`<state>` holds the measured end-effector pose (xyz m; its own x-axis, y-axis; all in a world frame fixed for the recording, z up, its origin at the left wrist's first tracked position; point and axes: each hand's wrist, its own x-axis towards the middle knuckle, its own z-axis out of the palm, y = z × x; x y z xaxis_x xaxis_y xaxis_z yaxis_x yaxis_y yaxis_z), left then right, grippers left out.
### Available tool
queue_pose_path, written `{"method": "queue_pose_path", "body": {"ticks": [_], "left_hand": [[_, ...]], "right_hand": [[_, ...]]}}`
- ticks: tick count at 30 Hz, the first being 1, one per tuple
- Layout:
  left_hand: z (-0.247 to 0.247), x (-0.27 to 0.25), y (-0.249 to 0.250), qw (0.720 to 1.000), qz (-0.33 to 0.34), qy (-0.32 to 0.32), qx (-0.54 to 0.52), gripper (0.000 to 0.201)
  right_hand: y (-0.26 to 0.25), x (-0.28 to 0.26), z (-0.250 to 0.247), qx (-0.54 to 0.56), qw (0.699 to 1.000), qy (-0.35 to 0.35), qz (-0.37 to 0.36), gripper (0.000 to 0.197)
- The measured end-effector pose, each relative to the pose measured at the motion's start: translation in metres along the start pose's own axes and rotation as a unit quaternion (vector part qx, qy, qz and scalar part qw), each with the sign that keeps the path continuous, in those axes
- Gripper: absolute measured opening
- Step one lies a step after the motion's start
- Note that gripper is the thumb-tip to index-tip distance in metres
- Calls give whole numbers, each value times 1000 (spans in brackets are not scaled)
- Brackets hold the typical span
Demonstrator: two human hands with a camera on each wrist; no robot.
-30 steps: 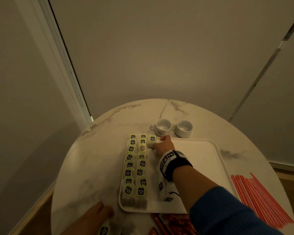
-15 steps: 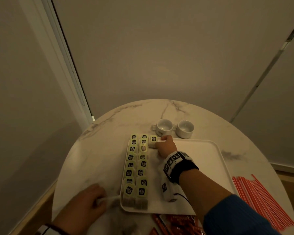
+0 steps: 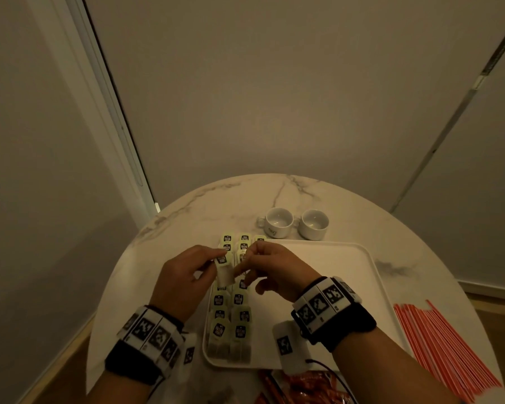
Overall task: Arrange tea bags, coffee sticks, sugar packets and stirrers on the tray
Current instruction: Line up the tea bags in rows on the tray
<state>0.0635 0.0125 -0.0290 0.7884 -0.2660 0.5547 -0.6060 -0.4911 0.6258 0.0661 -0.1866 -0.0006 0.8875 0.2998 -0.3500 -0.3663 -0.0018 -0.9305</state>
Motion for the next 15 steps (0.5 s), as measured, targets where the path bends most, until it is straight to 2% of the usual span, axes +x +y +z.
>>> {"method": "queue_pose_path", "body": {"ticks": [7,9,12,15], "left_hand": [[10,1,-2,998,-13,-9,-63,30],[14,0,0,992,-51,-14,-111,29],[21,3,0,968,-163,12,-190,17],[26,7,-3,959,-208,33,-191,29]], "right_hand": [[16,2,1,-10,999,2,-48,27],[19,4,2,-28,997,28,-68,28],[21,7,4,-75,993,49,-83,27],[22,9,5,-97,990,60,-79,26]]}}
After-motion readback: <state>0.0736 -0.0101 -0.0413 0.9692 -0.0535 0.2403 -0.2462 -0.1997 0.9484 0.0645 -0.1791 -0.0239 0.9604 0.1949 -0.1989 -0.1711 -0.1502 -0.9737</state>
